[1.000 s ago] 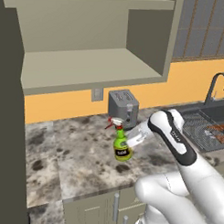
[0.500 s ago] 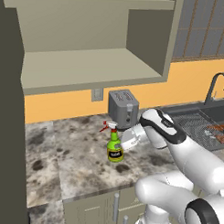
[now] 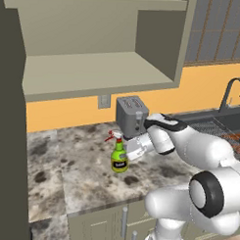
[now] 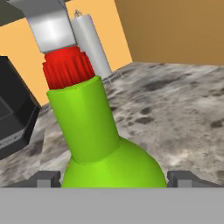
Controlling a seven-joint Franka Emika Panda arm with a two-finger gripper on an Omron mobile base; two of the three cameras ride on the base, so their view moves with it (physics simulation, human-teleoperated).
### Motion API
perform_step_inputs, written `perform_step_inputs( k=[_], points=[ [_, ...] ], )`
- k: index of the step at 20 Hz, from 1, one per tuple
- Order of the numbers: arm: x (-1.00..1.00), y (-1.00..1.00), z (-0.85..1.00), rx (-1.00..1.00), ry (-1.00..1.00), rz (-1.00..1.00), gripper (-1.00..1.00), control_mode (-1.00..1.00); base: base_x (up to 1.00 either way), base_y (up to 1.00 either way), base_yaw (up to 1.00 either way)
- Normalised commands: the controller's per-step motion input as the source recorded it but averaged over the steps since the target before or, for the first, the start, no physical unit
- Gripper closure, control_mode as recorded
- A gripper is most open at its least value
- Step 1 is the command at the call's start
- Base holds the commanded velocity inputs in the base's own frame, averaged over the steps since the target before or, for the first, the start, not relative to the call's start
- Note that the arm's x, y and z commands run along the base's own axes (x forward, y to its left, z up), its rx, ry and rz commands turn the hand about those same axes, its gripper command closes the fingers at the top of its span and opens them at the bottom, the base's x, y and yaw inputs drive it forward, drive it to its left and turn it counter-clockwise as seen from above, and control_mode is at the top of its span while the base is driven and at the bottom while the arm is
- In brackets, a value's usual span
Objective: Move the cutting board and knife to the sink. Then move spray from the cabinet to the counter.
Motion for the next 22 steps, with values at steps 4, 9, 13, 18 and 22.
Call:
perform_step_inputs(
  k=[4, 9, 13, 18, 22],
  points=[
    [0.16, 0.05, -0.25, 0.00, -0.03, 0.04, 1.00, -1.00, 0.00, 0.00, 0.00],
    [0.00, 0.06, -0.18, 0.00, -0.07, 0.03, 1.00, -1.00, 0.00, 0.00, 0.00],
    [0.00, 0.07, -0.21, 0.00, -0.07, 0.02, 1.00, -1.00, 0.00, 0.00, 0.00],
    [0.00, 0.09, -0.22, 0.00, -0.08, 0.02, 1.00, -1.00, 0.00, 0.00, 0.00],
    [0.05, 0.11, -0.20, 0.00, -0.06, 0.02, 1.00, -1.00, 0.00, 0.00, 0.00]
  ],
)
